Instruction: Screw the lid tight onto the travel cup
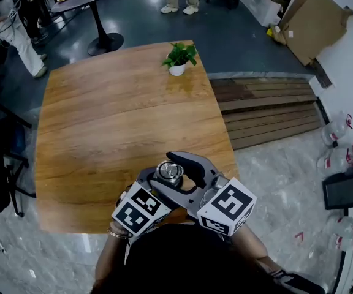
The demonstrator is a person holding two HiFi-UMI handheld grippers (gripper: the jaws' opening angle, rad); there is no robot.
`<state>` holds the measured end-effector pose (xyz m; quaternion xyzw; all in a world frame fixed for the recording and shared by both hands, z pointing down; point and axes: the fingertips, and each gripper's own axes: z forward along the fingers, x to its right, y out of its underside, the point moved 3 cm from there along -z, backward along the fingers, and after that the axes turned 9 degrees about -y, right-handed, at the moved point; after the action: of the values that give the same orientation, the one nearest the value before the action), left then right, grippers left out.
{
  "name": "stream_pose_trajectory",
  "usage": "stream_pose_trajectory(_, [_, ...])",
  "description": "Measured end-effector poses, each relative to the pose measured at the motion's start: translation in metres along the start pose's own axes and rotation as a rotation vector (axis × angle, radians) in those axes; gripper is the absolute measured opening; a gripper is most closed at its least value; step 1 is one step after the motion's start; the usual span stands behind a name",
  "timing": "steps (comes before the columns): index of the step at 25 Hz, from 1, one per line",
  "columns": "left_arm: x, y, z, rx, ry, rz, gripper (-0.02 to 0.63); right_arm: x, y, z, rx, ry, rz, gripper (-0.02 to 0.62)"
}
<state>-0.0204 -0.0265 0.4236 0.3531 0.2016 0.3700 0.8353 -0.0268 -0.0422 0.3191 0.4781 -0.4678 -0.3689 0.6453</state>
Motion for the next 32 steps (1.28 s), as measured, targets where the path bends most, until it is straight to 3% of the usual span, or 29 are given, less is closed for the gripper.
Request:
stream_pose_trajectory(4, [0.024, 0.002, -0.012, 0.035, 0.237, 0.089, 0.4, -0.015, 0.001, -0.004, -0.026, -0.245, 0.044, 0.278])
stream_pose_trajectory(6, [0.03, 0.006, -0.012, 0.027, 0.276, 0.128, 0.4, -0.019, 0.003, -0.004, -0.049, -0.294, 0.031, 0.278])
stream_pose_trajectory(15, [0.022, 0.0, -0.001, 0.047, 0.19, 0.001, 0.4, -0.008, 0.004, 0.001, -0.048, -0.132, -0.017, 0.275])
stream_pose_trajectory(21, [0.012, 0.002, 0.003, 0.021, 0.06, 0.03, 0.4, -0.004, 0.005, 0.0, -0.054, -0.079, -0.041, 0.275])
stream_pose_trajectory(32, [-0.001, -0.001, 0.005, 0.019, -0.104, 0.046, 0.4, 0.0, 0.003, 0.0, -0.04, -0.026, -0.06, 0.275])
